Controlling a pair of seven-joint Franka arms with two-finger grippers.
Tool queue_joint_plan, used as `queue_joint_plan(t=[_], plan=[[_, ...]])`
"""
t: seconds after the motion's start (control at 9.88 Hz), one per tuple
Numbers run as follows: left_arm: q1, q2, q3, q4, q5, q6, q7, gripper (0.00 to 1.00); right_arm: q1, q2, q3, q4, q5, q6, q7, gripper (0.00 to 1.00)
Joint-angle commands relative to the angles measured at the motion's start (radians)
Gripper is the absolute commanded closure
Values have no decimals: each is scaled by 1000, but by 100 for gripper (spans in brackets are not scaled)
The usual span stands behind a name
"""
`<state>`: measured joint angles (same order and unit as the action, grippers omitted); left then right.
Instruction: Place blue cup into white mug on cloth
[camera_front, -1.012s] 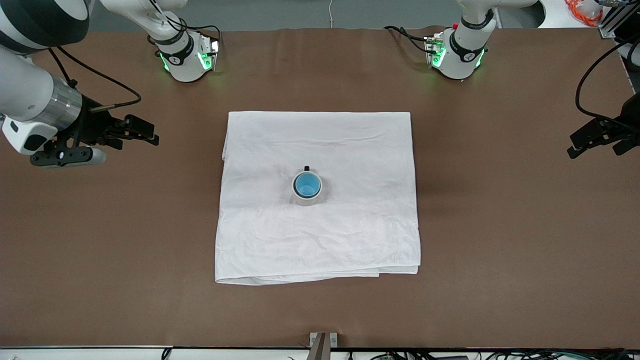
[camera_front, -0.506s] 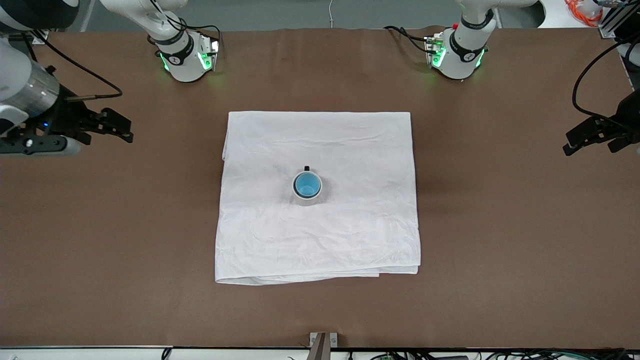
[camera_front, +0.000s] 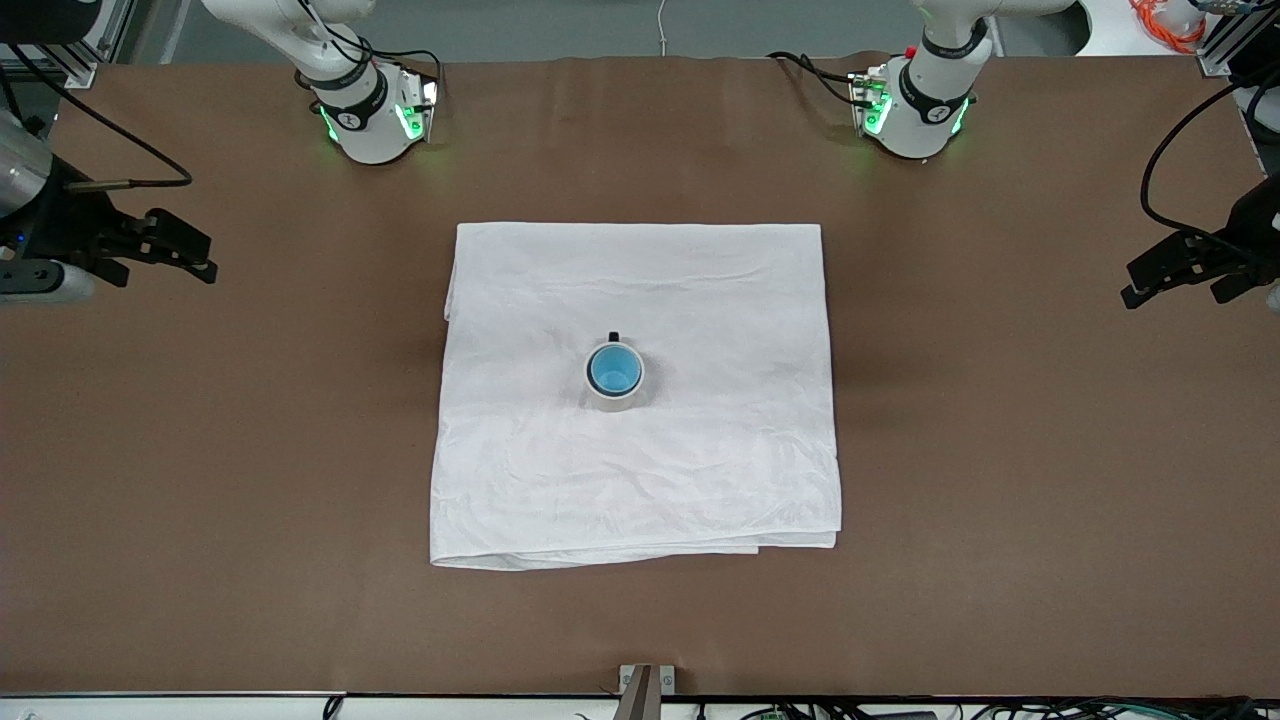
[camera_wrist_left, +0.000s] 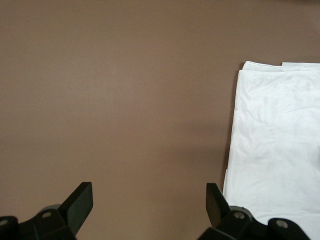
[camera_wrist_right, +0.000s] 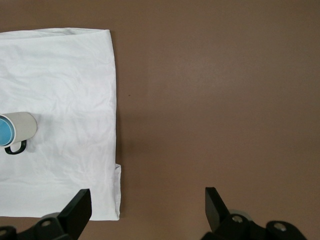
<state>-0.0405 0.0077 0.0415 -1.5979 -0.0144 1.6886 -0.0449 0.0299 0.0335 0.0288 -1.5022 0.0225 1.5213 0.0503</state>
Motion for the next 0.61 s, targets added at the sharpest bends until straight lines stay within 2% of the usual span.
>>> queue_joint_plan(t=[0.0,0.1,0.51], plan=[[33,-2,-26,15,-4,-23,-10,0,-15,-7,8,13,-6,-26,-7,0],[43,-2,-40,15,-4,-27,-10,0,-33,-7,10,22,-7,-76,-9,0],[41,-2,-42,16,-4,-36,-10,0,-73,-23,17,45,-6,-89,-18,0]])
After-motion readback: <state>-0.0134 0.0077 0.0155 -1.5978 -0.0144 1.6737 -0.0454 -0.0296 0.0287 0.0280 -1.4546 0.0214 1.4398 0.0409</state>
